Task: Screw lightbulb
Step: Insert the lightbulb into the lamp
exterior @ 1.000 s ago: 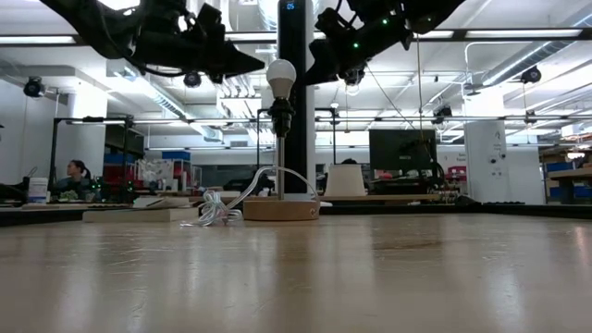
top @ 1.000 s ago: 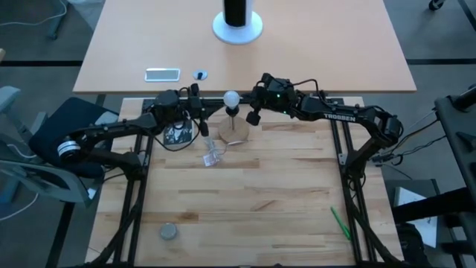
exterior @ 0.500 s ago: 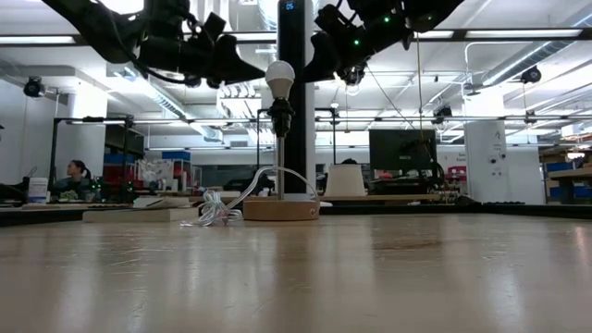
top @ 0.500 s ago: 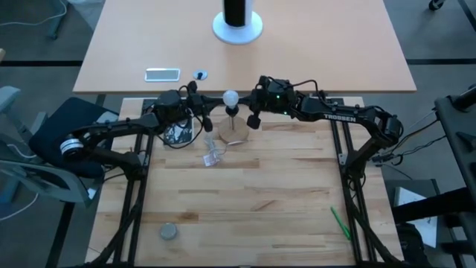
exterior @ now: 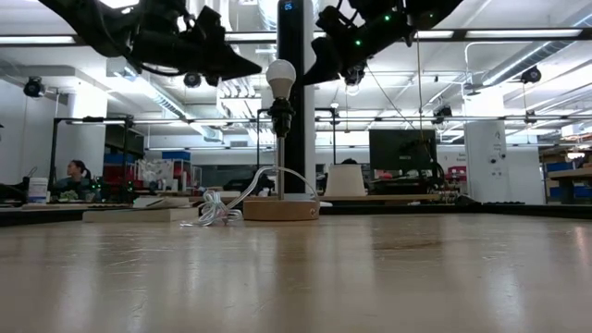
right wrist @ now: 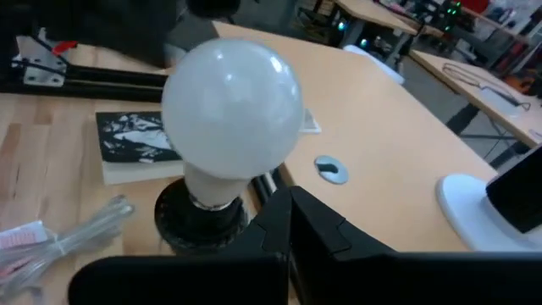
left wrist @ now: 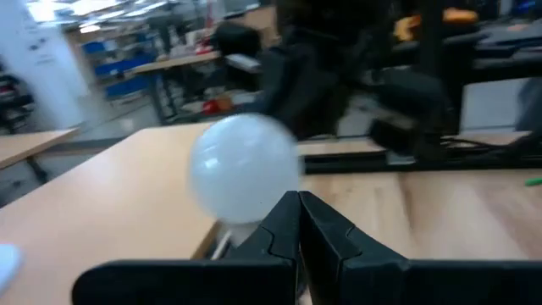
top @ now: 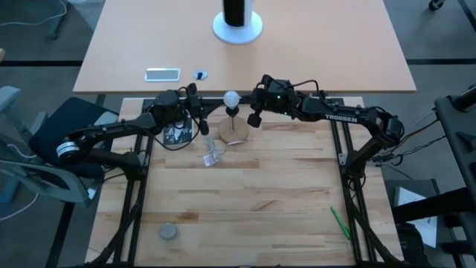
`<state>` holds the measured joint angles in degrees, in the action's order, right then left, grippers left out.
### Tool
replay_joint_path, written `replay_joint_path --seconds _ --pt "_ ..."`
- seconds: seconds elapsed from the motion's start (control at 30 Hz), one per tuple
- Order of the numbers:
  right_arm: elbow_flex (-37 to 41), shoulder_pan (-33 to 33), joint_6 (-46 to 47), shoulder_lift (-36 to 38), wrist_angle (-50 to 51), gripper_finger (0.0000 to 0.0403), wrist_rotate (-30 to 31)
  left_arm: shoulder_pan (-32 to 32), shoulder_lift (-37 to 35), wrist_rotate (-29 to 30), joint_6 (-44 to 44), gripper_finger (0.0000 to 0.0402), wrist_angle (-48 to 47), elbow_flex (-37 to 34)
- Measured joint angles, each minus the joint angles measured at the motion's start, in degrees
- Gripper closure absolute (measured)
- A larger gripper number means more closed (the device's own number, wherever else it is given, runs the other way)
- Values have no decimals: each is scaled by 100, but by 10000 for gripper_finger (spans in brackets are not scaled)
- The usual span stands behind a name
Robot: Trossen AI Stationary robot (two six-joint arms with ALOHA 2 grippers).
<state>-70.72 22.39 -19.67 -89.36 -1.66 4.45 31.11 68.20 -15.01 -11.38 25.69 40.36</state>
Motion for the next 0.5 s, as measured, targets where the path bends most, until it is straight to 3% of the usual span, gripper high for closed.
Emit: replay_joint_path --seconds 0.5 --pt "-7 -29 18 -28 -110 403 -549 -9 328 255 -32 401 500 2"
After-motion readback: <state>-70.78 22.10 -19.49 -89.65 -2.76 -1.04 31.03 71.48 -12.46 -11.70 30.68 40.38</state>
